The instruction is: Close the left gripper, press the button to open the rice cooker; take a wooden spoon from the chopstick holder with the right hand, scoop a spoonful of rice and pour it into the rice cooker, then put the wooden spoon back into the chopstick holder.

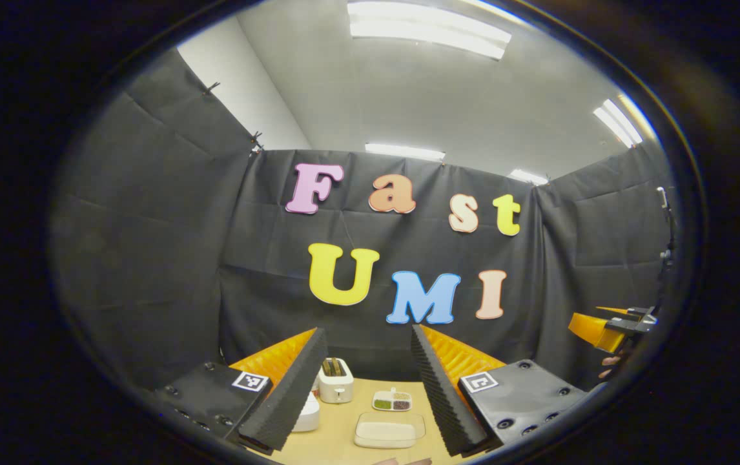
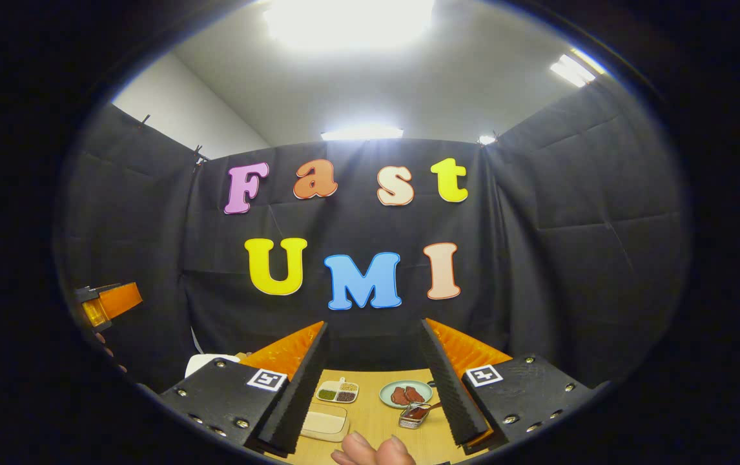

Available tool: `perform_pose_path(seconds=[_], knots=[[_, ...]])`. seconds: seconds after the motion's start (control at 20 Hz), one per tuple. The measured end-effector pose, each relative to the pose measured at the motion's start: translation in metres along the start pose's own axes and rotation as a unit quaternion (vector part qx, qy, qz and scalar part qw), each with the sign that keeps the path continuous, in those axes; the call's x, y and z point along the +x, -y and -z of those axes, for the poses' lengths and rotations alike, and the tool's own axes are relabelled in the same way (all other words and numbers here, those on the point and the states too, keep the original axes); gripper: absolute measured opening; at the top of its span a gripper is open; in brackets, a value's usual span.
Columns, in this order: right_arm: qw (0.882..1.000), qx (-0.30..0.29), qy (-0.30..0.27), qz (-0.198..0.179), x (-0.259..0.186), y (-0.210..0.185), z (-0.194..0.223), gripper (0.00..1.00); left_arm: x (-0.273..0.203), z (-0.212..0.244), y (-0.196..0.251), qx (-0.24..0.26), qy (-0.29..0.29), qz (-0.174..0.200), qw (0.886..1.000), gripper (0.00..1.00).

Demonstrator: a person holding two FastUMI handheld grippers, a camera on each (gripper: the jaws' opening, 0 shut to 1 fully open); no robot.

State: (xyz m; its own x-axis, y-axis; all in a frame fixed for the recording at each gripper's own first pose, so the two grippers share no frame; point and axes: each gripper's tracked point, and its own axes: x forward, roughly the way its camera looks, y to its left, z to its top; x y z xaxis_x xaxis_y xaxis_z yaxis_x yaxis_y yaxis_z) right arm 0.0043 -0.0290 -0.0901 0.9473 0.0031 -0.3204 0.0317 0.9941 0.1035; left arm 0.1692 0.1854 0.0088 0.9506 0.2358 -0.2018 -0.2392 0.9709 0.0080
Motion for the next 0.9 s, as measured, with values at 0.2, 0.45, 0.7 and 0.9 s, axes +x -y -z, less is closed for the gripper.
perform_pose_path(seconds=[0.2, 0.45, 0.7, 0.9], knots=[[1.000, 0.008, -0.009, 0.002, -0.002, -0.005, 0.004, 0.86, 0.003, 0.000, -0.013, -0.001, 0.004, -0.002, 1.000, 0.87], [1.000, 0.016, -0.015, 0.007, -0.002, -0.010, 0.007, 0.86, 0.003, -0.002, -0.025, 0.000, 0.007, -0.006, 1.000, 0.87], [1.000, 0.013, -0.018, 0.008, -0.003, -0.018, 0.008, 0.86, 0.004, -0.001, -0.033, -0.004, 0.004, -0.005, 1.000, 0.87], [1.000, 0.011, -0.019, 0.010, -0.001, -0.020, 0.010, 0.86, 0.007, 0.002, -0.034, -0.004, 0.001, -0.003, 1.000, 0.86]])
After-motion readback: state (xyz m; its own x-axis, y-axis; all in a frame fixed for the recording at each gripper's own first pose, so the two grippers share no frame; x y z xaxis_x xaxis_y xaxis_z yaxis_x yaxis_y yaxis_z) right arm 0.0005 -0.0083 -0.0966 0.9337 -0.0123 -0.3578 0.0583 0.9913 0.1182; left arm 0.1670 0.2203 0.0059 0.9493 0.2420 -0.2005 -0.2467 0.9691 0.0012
